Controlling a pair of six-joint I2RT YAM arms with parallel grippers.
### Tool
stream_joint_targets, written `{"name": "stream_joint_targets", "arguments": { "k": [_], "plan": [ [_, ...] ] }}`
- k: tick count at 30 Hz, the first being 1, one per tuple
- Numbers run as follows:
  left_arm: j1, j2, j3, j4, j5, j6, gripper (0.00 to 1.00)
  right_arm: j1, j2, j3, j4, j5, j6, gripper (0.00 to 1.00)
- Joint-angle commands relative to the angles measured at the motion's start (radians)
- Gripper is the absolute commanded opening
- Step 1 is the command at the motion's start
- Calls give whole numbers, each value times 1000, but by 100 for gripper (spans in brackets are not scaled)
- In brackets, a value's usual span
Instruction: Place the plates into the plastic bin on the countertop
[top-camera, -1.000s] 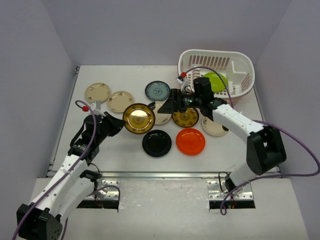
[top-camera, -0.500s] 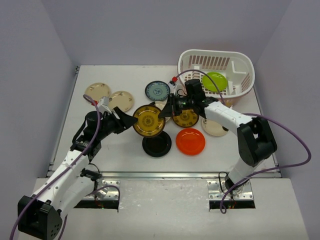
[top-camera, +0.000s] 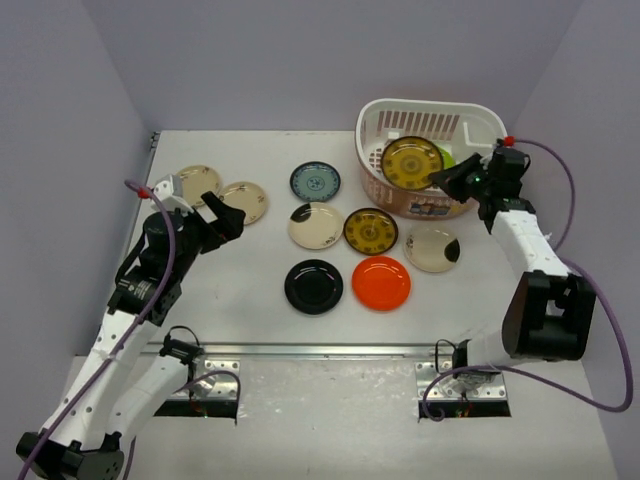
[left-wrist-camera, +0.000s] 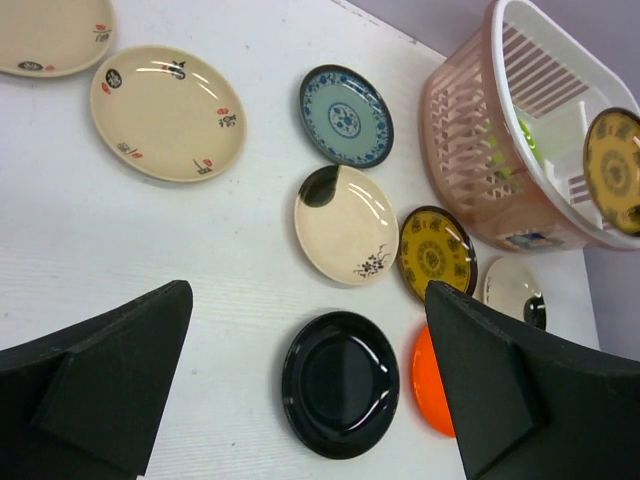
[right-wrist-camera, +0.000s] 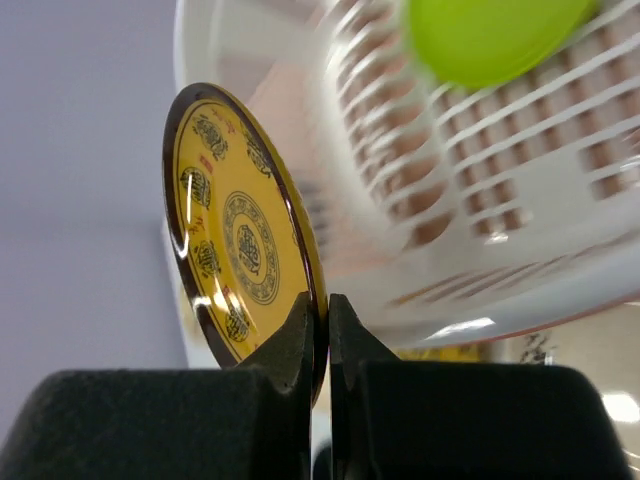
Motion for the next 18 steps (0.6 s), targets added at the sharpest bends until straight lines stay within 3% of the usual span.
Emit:
{"name": "stream_joint_targets", "arguments": {
  "k": [1, 3, 9, 14, 18],
  "plan": [
    [-3, -2, -18, -22, 26, 78, 100, 21, 112, 209, -156, 494, 205, 0],
    [-5, -6, -26, -23, 44, 76, 100, 21, 229, 375, -240, 600, 217, 0],
    [-19, -17, -43, -6, 79, 78, 100, 24, 536, 662, -275, 576, 127, 0],
    [-36, -4, -54, -3, 92, 39, 100, 32, 666, 796, -269, 557, 31, 0],
    [-55, 31, -166, 92, 194, -11, 100, 33, 712, 792, -263, 527, 3, 0]
  ]
}}
